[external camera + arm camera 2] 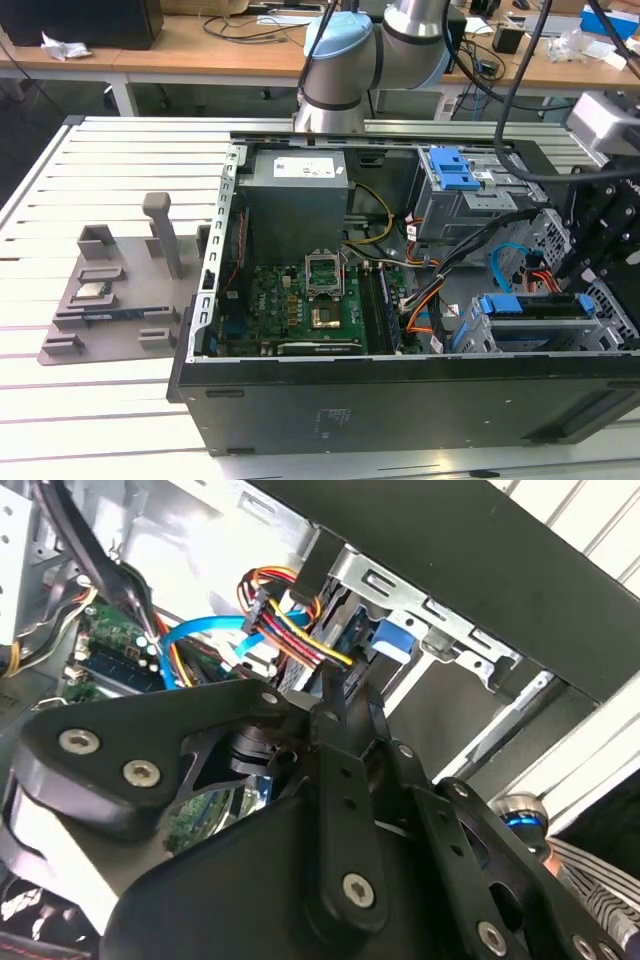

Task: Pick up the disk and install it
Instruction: 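Insert the first disk wire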

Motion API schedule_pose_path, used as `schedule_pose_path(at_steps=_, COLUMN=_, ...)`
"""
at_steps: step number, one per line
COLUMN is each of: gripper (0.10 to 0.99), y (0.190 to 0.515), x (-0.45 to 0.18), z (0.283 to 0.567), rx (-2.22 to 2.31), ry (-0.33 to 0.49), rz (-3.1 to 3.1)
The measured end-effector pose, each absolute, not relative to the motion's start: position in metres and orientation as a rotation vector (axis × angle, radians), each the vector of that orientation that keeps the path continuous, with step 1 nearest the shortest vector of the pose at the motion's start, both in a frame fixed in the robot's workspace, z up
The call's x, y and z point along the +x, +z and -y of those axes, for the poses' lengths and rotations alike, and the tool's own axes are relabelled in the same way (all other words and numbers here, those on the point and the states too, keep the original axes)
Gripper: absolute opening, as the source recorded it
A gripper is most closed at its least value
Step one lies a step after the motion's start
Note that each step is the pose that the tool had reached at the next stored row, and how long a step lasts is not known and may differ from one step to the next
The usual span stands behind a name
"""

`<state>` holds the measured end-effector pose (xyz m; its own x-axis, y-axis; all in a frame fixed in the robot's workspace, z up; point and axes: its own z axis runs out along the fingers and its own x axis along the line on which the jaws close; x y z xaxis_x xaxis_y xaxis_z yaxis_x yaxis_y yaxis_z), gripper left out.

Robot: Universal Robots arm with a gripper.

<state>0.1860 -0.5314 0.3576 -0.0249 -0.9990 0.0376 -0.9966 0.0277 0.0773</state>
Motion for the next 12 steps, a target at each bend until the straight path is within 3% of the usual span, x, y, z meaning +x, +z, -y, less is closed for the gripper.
schedule_pose_path(at_steps=2, gripper=0.227, y=0.361, x=0.186, z=0.529, rx=2.135, ry=-0.045, rz=2.192)
schedule_pose_path(at_steps=4, gripper=0.106, y=0.367, x=0.186, z=0.526, rx=2.135, ry=-0.044, rz=2.192)
schedule_pose_path(at_steps=12, gripper=0.106, y=0.372, x=0.186, z=0.525, rx=2.135, ry=-0.045, rz=2.192)
